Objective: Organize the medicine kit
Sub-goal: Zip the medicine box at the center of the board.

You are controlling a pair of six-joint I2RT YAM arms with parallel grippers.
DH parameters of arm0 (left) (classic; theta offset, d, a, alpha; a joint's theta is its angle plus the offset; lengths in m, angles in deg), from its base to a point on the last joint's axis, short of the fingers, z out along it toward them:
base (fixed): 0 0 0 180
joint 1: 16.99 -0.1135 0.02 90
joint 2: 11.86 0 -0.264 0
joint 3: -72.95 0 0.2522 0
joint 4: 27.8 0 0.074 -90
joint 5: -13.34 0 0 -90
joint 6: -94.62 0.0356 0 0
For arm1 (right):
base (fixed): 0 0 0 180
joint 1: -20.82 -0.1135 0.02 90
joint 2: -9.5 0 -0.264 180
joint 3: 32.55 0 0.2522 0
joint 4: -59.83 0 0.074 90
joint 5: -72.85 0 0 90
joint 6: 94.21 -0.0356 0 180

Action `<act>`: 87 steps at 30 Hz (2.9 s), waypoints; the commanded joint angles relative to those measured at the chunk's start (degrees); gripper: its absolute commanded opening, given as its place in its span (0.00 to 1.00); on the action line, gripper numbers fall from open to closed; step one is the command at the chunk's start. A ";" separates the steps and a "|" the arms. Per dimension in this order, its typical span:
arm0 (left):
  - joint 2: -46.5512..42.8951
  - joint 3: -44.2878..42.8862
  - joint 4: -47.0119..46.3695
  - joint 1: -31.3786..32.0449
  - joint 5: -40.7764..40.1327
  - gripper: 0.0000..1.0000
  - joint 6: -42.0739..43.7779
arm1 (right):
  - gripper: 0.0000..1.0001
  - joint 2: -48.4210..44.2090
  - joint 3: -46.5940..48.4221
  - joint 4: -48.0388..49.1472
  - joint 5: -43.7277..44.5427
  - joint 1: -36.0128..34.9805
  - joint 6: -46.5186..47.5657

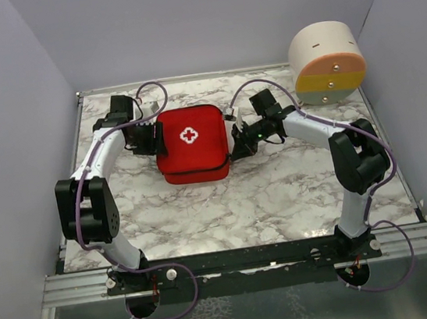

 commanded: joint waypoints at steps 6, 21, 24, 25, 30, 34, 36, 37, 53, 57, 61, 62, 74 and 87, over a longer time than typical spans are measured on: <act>1.41 2.83 1.38 -0.14 1.06 0.49 -1.03 | 0.01 -2.73 1.29 -2.08 0.29 -0.21 -0.26; 8.56 -3.87 0.81 -0.12 -0.11 0.00 -5.08 | 0.01 -6.19 2.50 -11.26 4.09 -4.45 2.31; 9.42 -4.81 0.46 -0.14 -1.23 0.00 -5.47 | 0.01 -6.31 3.01 -12.44 5.13 -7.66 1.86; 9.54 -5.03 0.37 -0.07 -1.39 0.00 -5.57 | 0.01 -6.34 3.12 -12.72 5.43 -8.77 1.66; 9.77 -4.94 -0.02 -0.05 -1.15 0.00 -5.85 | 0.01 -6.12 3.97 -12.51 5.68 -13.14 -0.29; 9.23 -4.19 -0.42 0.02 -1.33 0.00 -5.93 | 0.01 -5.17 4.96 -11.71 5.42 -15.37 -1.76; 8.95 -3.96 -0.62 -0.04 -1.45 0.00 -6.01 | 0.01 -4.75 5.62 -11.83 5.52 -16.32 -2.17; 8.85 -3.81 -0.76 -0.05 -1.47 0.00 -6.13 | 0.01 -4.69 5.90 -11.79 5.40 -16.85 -2.29; 7.86 -2.47 -2.04 0.35 -1.41 0.00 -6.86 | 0.01 3.73 17.00 -12.80 4.01 -26.58 -3.93; 7.49 -1.87 -2.54 0.32 -1.51 0.00 -7.17 | 0.01 5.03 18.67 -12.03 3.25 -28.26 -4.35; 7.26 -1.26 -3.02 0.31 -1.52 0.00 -7.24 | 0.01 6.29 20.58 -11.58 2.17 -29.65 -4.66; 7.22 -1.29 -3.22 0.32 -1.47 0.00 -7.33 | 0.01 6.57 20.94 -11.51 1.77 -30.02 -4.72; 10.45 -3.98 -3.72 1.83 -0.75 0.00 -8.02 | 0.01 13.17 27.60 -10.50 0.02 -33.97 -4.86; 16.11 -9.16 -4.95 2.95 1.04 0.00 -6.73 | 0.01 12.53 23.76 -6.15 3.37 -33.90 -6.14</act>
